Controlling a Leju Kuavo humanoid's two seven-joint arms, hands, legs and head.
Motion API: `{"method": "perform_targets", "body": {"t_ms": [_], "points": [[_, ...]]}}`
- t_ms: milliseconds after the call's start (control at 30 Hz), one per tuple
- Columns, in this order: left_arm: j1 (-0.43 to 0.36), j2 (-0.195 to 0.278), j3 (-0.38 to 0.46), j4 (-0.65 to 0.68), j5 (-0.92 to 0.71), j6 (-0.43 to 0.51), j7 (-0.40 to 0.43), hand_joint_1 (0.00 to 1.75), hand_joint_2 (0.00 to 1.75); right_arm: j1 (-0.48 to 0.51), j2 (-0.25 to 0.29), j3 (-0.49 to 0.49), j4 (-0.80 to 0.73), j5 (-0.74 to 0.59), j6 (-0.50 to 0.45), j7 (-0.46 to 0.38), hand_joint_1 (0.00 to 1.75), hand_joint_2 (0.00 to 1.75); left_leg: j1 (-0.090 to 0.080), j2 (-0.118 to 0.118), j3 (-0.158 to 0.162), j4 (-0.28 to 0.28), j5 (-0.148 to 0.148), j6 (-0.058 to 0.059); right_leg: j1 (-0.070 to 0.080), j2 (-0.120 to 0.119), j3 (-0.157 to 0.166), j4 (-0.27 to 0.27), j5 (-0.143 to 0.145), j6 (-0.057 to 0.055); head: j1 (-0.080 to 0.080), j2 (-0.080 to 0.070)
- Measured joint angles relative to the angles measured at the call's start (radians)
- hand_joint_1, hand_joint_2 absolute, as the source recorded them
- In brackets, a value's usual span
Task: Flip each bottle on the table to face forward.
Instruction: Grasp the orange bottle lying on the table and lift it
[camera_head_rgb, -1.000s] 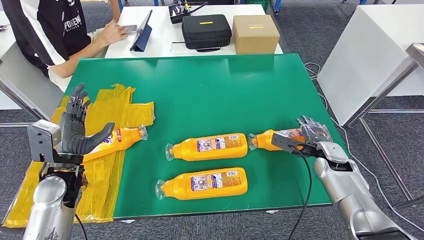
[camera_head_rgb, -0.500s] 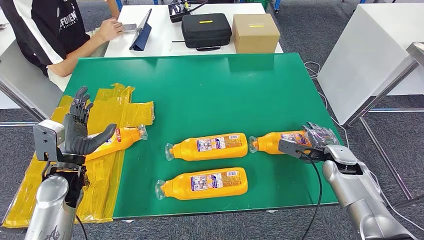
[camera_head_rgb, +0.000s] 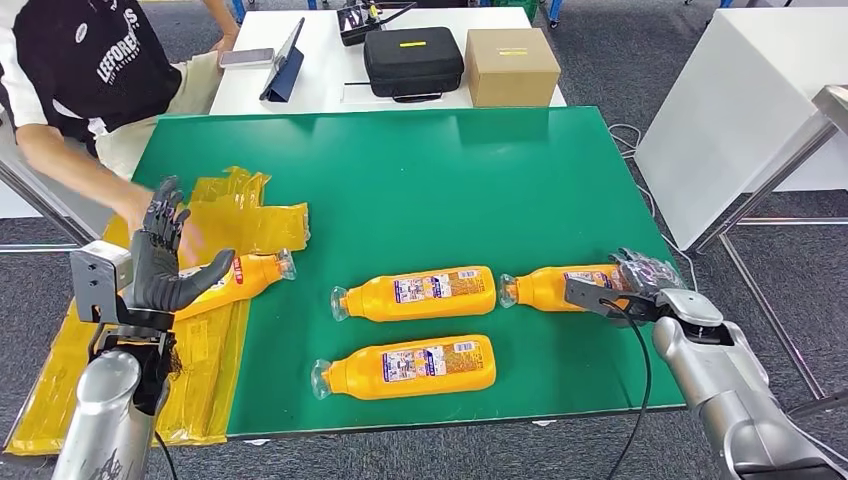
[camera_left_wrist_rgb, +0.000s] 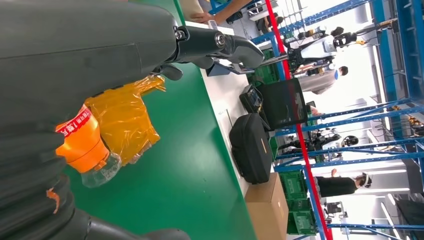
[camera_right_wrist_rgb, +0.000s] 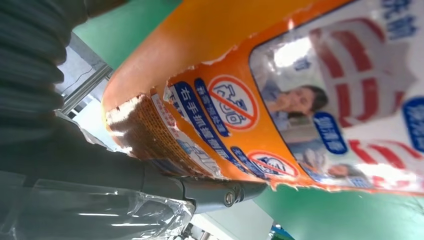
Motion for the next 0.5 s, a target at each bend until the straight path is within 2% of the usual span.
{"method": "perform_targets", "body": {"t_ms": [167, 500], "points": [[-0.008, 0.000, 0.000, 0.007, 0.000, 0.000, -0.001, 0.00, 1.75, -0.001, 0.003, 0.001, 0.013, 0.000, -0.004, 0.000, 1.74, 1.75, 0.000, 0.000, 0.000, 0.000, 0.000, 0.000, 0.000, 0.000, 0.000, 0.000, 0.000, 0.000, 0.000, 0.000], [-0.013, 0.000, 0.000, 0.014, 0.000, -0.001, -0.002, 0.00, 1.75, -0.004, 0.014, 0.001, 0.023, 0.008, -0.038, 0.004, 1.75, 1.75, 0.000, 0.000, 0.001, 0.000, 0.000, 0.000, 0.000, 0.000, 0.000, 0.000, 0.000, 0.000, 0.000, 0.000]]}}
